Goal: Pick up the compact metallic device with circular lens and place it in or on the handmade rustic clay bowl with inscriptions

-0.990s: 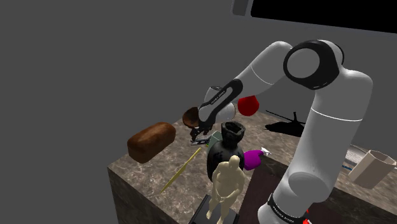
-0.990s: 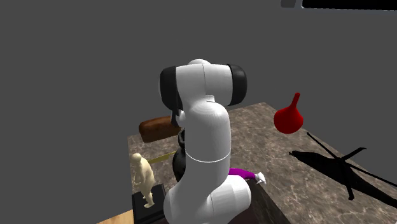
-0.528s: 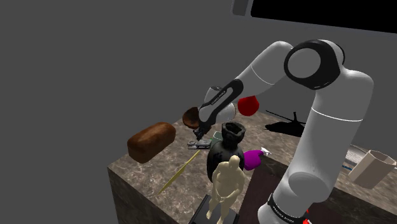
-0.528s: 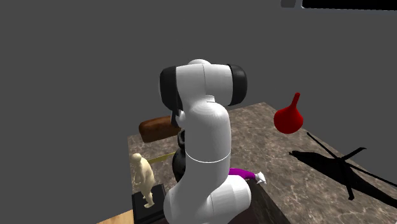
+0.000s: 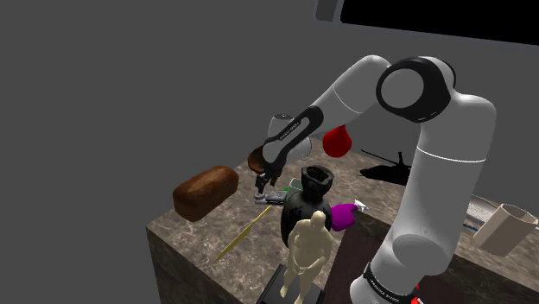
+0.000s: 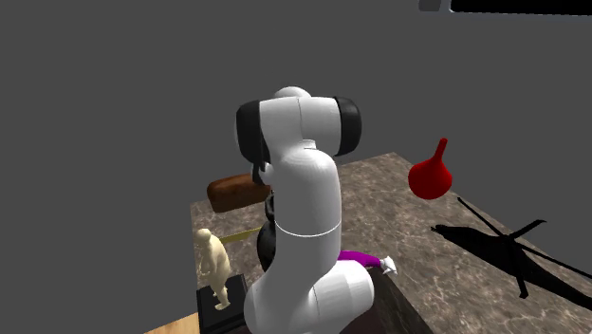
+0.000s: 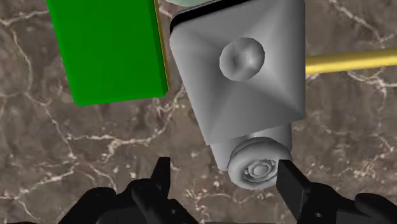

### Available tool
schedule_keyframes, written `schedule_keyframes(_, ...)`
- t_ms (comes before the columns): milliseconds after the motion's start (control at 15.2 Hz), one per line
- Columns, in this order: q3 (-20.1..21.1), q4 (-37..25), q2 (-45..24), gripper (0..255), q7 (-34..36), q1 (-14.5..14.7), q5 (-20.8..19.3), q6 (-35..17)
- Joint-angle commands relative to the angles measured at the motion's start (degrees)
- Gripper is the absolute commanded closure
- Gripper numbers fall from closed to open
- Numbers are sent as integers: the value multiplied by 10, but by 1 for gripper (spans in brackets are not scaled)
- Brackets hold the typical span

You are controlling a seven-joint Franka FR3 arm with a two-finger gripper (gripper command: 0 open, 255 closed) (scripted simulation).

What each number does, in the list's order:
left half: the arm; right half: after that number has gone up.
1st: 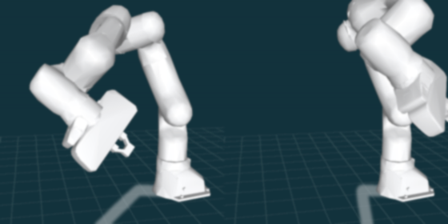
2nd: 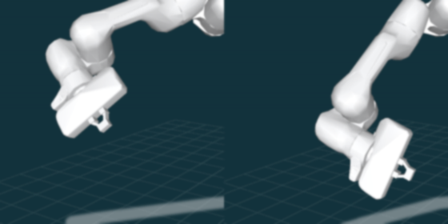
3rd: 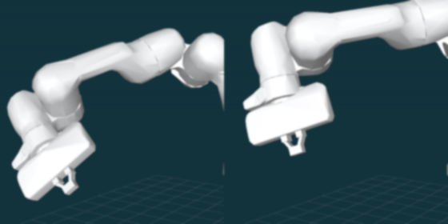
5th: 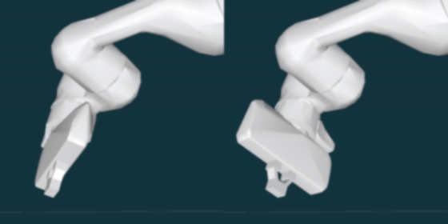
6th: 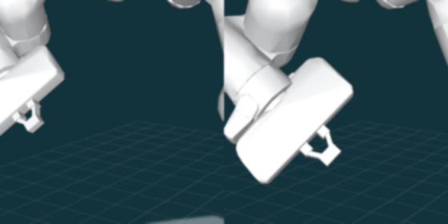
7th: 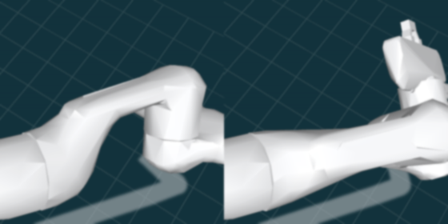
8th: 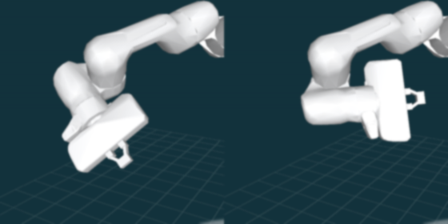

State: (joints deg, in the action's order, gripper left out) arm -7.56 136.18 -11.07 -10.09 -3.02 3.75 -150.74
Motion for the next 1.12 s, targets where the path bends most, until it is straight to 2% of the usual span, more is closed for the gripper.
schedule_keyframes(0,13,-95,-48,0,-40,21,-61,154)
schedule_keyframes(66,18,-122,-65,0,-55,28,-75,192)
schedule_keyframes(594,17,-106,-102,0,-56,25,-73,138)
schedule_keyframes(1056,17,-106,-102,0,-56,25,-73,138)
